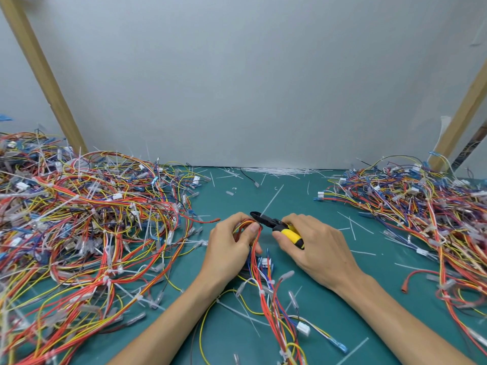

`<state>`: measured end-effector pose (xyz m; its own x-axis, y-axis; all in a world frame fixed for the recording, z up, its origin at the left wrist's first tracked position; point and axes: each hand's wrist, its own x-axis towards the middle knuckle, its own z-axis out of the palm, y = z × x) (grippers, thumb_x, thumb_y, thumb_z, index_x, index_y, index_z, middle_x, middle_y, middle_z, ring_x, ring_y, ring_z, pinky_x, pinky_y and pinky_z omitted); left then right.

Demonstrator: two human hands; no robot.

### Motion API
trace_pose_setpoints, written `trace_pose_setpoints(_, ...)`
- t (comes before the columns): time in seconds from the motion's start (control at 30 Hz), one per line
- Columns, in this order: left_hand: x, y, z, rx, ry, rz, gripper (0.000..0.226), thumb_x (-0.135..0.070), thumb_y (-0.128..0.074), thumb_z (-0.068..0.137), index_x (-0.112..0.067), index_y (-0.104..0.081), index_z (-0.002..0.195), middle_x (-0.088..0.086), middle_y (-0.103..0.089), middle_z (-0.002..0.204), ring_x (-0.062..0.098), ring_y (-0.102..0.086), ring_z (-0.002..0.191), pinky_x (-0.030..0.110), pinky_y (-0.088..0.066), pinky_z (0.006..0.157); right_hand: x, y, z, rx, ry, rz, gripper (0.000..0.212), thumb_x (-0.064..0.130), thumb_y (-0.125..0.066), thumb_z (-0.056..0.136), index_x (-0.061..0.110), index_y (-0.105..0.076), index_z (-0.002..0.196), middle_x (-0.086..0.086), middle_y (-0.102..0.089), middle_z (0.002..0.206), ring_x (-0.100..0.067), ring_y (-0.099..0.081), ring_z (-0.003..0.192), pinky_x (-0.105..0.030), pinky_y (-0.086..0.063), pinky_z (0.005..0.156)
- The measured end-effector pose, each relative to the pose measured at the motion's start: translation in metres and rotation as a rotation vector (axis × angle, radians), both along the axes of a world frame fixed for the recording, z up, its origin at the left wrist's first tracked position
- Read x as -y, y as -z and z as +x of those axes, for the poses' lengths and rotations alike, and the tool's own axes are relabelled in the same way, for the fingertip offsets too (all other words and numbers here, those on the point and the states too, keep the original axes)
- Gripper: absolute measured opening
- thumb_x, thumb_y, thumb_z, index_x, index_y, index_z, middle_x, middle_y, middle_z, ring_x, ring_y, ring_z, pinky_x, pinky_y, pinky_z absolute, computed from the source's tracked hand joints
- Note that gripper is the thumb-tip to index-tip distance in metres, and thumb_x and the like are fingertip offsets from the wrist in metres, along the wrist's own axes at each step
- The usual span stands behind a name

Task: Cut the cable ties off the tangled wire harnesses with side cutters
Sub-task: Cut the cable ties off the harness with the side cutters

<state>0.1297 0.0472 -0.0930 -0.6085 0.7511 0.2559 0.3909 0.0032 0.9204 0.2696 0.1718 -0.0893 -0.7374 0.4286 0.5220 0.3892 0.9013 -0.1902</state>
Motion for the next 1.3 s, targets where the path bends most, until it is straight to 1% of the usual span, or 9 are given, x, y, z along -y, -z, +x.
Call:
trace_pose_setpoints(0.2,-0.0008,0.0004,0.0001,0.004,0.001,-0.008,0.017,-0.017,-0.055,0.097,-0.02,-0.062,0.082,0.002,-0.067,0.056,0.011,-0.058,0.048,0.028,-0.046,0.055,0.0019,-0.0008,-0.0008,0.018,0.015,-0.03,0.043,0.065,-0.034,0.088,0.029,-0.056,0.089,0.007,-0.053,0.065,-0.014,-0.053,0.065,-0.034,-0.041,0.054)
trace_pose_setpoints(0.4,0.0003,-0.0007,0.001,0.004,0.003,-0.006,0.017,-0.016,-0.055,0.097,-0.02,-0.062,0.082,0.002,-0.067,0.056,0.009,-0.057,0.046,0.023,-0.045,0.051,0.0029,-0.0007,0.0017,0.014,0.011,-0.002,0.04,0.065,-0.033,0.089,0.031,-0.054,0.089,0.01,-0.051,0.067,-0.01,-0.051,0.067,-0.028,-0.032,0.053)
trace_pose_setpoints(0.47,0.0005,-0.0005,0.0008,0.012,0.003,-0.008,0.017,-0.016,-0.055,0.097,-0.02,-0.062,0.082,0.002,-0.067,0.057,0.01,-0.058,0.047,0.024,-0.046,0.052,0.0025,-0.0009,0.0019,0.005,0.007,0.017,0.039,0.064,-0.035,0.09,0.031,-0.056,0.09,0.011,-0.053,0.07,-0.009,-0.052,0.069,-0.027,-0.032,0.054)
trace_pose_setpoints(0.6,0.0004,-0.0001,0.0008,0.018,0.008,-0.018,0.017,-0.017,-0.055,0.097,-0.021,-0.061,0.081,0.002,-0.068,0.058,0.011,-0.059,0.048,0.028,-0.049,0.053,-0.0001,-0.0023,0.001,0.063,0.012,-0.075,0.05,0.071,-0.025,0.087,0.031,-0.053,0.093,0.008,-0.059,0.076,-0.012,-0.055,0.072,-0.033,-0.043,0.06)
trace_pose_setpoints(0.67,0.0002,-0.0006,0.0009,0.015,0.009,-0.02,0.017,-0.018,-0.055,0.097,-0.021,-0.061,0.082,0.002,-0.068,0.058,0.011,-0.059,0.047,0.026,-0.048,0.053,-0.0009,-0.0025,0.001,0.077,0.019,-0.085,0.052,0.073,-0.023,0.086,0.031,-0.052,0.093,0.008,-0.061,0.075,-0.014,-0.056,0.072,-0.034,-0.045,0.061)
trace_pose_setpoints(0.8,0.0004,-0.0012,0.001,0.031,0.012,-0.019,0.017,-0.017,-0.055,0.098,-0.021,-0.062,0.083,0.002,-0.067,0.057,0.009,-0.056,0.045,0.02,-0.043,0.049,0.0013,-0.0011,0.002,0.026,0.017,-0.026,0.045,0.069,-0.03,0.09,0.031,-0.054,0.089,0.009,-0.056,0.068,-0.01,-0.052,0.066,-0.032,-0.042,0.055)
trace_pose_setpoints(0.9,0.0007,-0.0016,0.0012,0.035,0.015,-0.012,0.017,-0.016,-0.054,0.098,-0.019,-0.062,0.082,0.002,-0.067,0.057,0.01,-0.057,0.046,0.022,-0.044,0.051,0.002,-0.0002,0.0023,0.003,0.008,-0.003,0.04,0.065,-0.033,0.089,0.031,-0.055,0.09,0.01,-0.055,0.069,-0.009,-0.052,0.066,-0.029,-0.039,0.054)
trace_pose_setpoints(1.07,0.0006,-0.0026,0.001,0.033,0.02,-0.003,0.016,-0.017,-0.055,0.098,-0.018,-0.063,0.084,0.002,-0.066,0.056,0.012,-0.059,0.048,0.023,-0.047,0.052,-0.0006,-0.001,0.001,0.027,0.008,-0.05,0.046,0.069,-0.028,0.087,0.031,-0.055,0.09,0.009,-0.057,0.067,-0.012,-0.052,0.064,-0.031,-0.039,0.054)
trace_pose_setpoints(1.3,0.0023,-0.0037,0.0019,0.071,0.04,0.017,0.018,-0.015,-0.054,0.099,-0.017,-0.062,0.083,0.004,-0.065,0.056,0.013,-0.055,0.048,0.021,-0.043,0.051,0.0053,-0.0007,0.0018,-0.031,0.006,0.008,0.036,0.062,-0.037,0.089,0.032,-0.056,0.089,0.011,-0.053,0.067,-0.009,-0.051,0.066,-0.027,-0.034,0.053)
